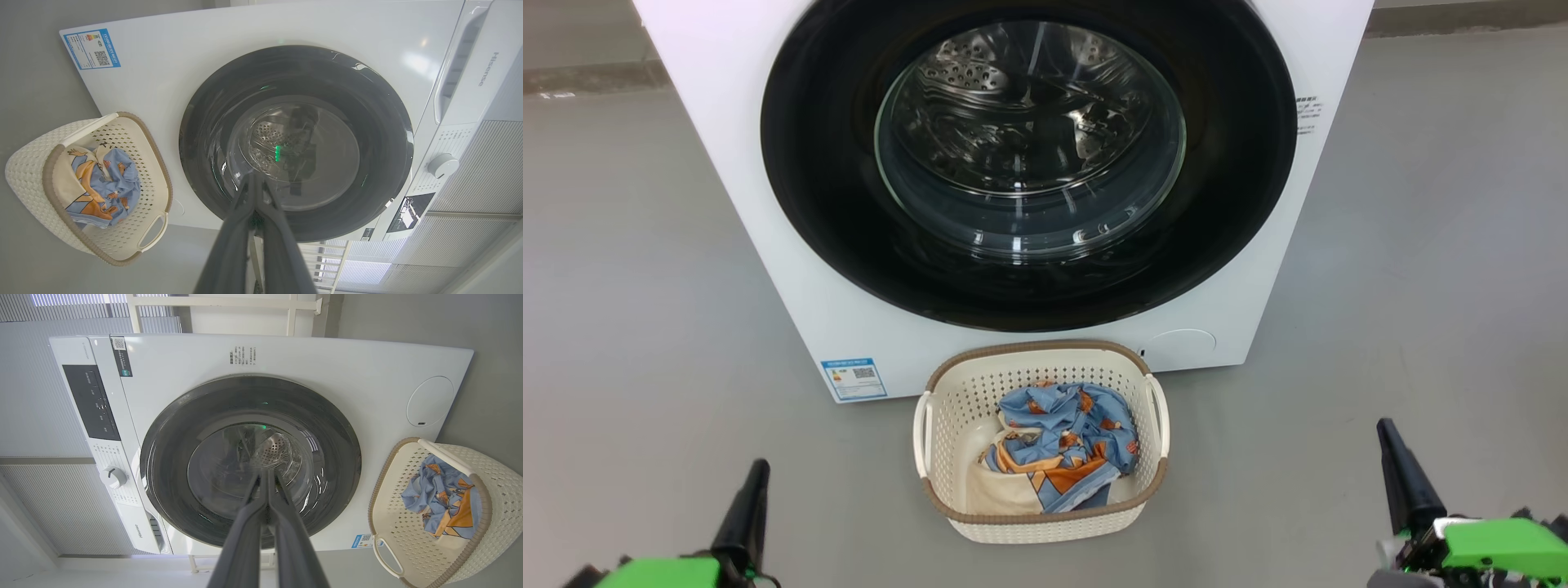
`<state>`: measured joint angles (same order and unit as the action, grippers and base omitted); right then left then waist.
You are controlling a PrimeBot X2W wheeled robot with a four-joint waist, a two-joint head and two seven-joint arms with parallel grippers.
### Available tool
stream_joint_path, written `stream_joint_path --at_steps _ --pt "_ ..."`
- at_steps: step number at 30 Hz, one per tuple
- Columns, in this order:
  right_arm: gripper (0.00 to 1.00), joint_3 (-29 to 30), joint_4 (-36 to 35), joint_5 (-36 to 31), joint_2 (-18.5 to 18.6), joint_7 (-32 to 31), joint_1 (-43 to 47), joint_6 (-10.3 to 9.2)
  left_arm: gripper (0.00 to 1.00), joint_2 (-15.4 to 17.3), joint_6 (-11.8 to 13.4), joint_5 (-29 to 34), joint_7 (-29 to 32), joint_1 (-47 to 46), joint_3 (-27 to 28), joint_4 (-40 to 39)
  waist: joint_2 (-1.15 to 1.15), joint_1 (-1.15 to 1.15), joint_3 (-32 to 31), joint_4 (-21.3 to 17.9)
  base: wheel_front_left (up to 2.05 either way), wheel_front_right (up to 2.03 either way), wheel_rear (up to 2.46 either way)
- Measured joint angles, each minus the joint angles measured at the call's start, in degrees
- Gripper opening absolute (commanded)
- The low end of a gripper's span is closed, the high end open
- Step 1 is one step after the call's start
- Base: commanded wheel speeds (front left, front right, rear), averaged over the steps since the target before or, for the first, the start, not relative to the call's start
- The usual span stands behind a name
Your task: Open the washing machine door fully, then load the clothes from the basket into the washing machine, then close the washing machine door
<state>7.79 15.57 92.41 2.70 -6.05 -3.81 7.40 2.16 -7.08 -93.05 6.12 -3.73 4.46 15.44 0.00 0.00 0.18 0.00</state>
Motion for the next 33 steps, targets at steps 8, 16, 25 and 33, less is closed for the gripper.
stream_joint_path --at_steps 8,16,25,33 --pt "1.0 0.0 4.1 0.0 -1.0 0.2 3.2 0.0 1.0 -1.8 0.3 0.0 -0.1 3.7 -0.7 3.9 0.0 0.0 0.1 0.0 0.0 0.0 0.0" --pt "1.0 -0.3 3.1 -0.6 -1.0 1.5 3.2 0.0 1.0 -1.8 0.3 0.2 -1.4 3.7 -1.5 3.5 0.0 0.01 0.0 0.1 0.0 0.0 0.0" --pt "1.0 -0.5 1.6 -5.2 -0.9 2.9 3.2 0.0 1.0 -1.8 0.3 4.0 -3.0 3.7 -2.1 2.9 0.0 0.01 0.2 0.2 0.0 0.0 0.0" --pt "1.0 -0.6 -0.2 -11.7 -0.9 4.2 3.2 0.0 1.0 -1.7 0.3 9.3 -4.2 3.7 -2.4 2.3 0.0 0.01 0.4 0.3 0.0 0.0 0.0"
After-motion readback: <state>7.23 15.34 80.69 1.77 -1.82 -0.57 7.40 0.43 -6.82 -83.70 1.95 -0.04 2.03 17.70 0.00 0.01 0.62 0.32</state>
